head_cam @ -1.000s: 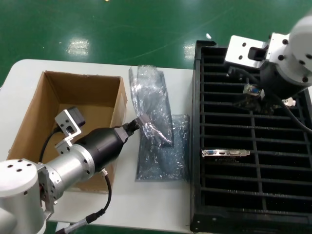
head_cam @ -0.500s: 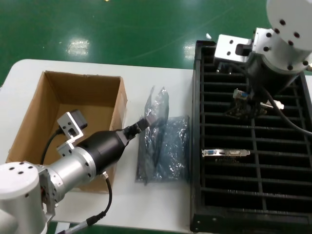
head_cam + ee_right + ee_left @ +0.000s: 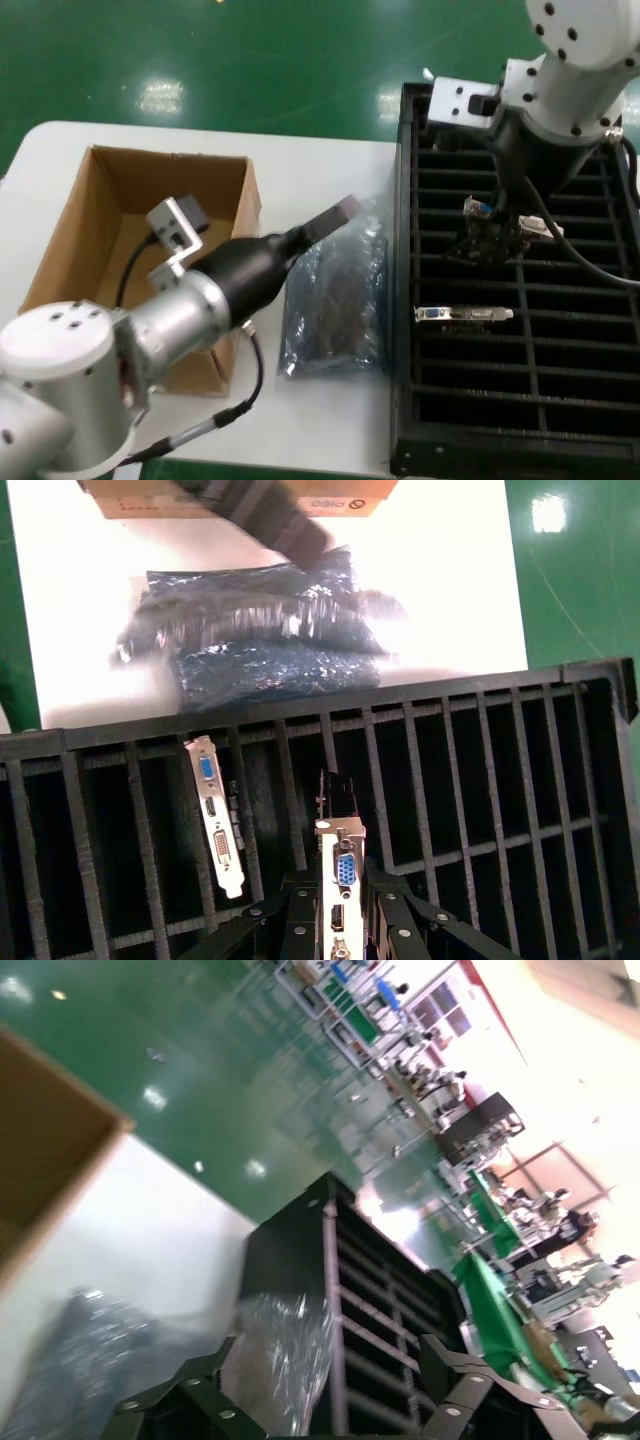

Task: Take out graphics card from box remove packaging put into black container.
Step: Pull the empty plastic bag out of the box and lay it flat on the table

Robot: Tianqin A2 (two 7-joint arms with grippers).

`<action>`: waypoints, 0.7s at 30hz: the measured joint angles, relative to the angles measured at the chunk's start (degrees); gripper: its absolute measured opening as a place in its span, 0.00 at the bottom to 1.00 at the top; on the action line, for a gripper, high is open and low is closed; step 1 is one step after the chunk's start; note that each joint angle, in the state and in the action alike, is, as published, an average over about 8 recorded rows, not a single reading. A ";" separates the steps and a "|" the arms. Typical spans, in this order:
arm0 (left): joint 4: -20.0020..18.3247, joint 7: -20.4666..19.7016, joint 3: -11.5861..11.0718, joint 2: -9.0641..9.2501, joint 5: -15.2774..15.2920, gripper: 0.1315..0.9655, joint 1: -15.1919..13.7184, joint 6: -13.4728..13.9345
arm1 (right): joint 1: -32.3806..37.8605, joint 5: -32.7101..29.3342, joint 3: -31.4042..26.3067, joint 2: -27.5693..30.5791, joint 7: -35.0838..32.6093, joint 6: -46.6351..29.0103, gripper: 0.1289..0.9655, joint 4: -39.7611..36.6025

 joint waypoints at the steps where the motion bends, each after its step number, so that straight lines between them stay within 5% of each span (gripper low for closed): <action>1: 0.45 0.06 0.00 0.72 0.00 0.50 -0.51 -0.15 | 0.03 -0.10 0.27 -0.35 -0.68 0.06 0.08 -0.73; 13: 7.13 0.58 0.00 8.98 0.00 0.80 -5.85 -1.92 | 0.96 -1.61 2.14 -4.53 -8.26 1.68 0.08 -10.08; 21: 8.80 0.63 0.00 10.59 0.00 0.88 -7.21 -2.37 | 1.53 -2.29 2.98 -6.02 -11.41 1.69 0.08 -13.88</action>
